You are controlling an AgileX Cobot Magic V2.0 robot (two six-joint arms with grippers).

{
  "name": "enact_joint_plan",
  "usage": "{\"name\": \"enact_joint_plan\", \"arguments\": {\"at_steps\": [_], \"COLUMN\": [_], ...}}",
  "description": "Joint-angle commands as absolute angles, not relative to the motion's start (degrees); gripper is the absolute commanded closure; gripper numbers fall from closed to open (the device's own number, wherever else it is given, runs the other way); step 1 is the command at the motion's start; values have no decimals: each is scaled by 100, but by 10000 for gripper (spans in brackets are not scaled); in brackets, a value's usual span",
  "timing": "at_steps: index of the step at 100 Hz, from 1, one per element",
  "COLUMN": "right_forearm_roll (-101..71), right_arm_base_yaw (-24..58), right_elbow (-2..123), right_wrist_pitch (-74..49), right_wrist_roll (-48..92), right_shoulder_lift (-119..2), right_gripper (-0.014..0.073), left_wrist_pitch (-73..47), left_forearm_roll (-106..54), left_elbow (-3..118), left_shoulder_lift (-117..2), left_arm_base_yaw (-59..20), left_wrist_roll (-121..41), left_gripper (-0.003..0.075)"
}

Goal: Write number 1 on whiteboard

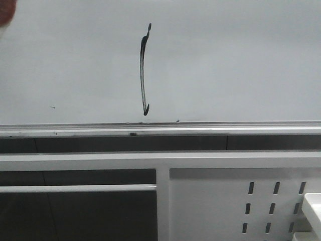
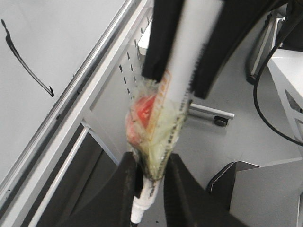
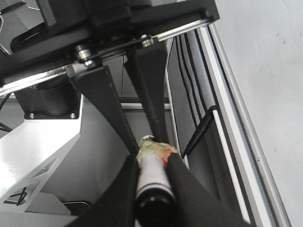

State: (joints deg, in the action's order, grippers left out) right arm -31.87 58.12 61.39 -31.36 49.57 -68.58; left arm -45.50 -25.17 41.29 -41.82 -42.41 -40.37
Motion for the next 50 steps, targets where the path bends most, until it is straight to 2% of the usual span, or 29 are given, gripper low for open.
{"name": "enact_joint_plan", "arguments": {"at_steps": [1,9,21,28,35,50], "right_forearm_roll": [-3523,-3523,-3523,-3523,-3399,-3075], "right_arm_base_yaw": [5845,5845,5845,5822,5768,5462], "right_elbow": [6362,6362,6362,6362,6362,6362], "right_wrist_pitch": [-2820,-2803,-2643,-2563,-2562,-2668], "right_wrist_roll": [4994,4994,4994,4994,4994,4984], "right_shoulder_lift": [-6725,-6725,-6725,-6705,-6606,-6239], "right_gripper": [594,485,238,145,109,112], "left_wrist_pitch": [-3915,-3915,-3781,-3610,-3312,-2394], "left_forearm_roll": [-2653,-2653,-2653,-2704,-2816,-3342], "left_elbow": [4306,4306,4306,4306,4294,4171], "left_shoulder_lift": [-4239,-4239,-4239,-4239,-4239,-4244], "left_arm_base_yaw": [-4227,-4227,-4227,-4227,-4227,-4227], "left_wrist_roll": [-3874,-3874,-3874,-3874,-3874,-3874], "left_gripper": [740,740,740,740,740,740]}}
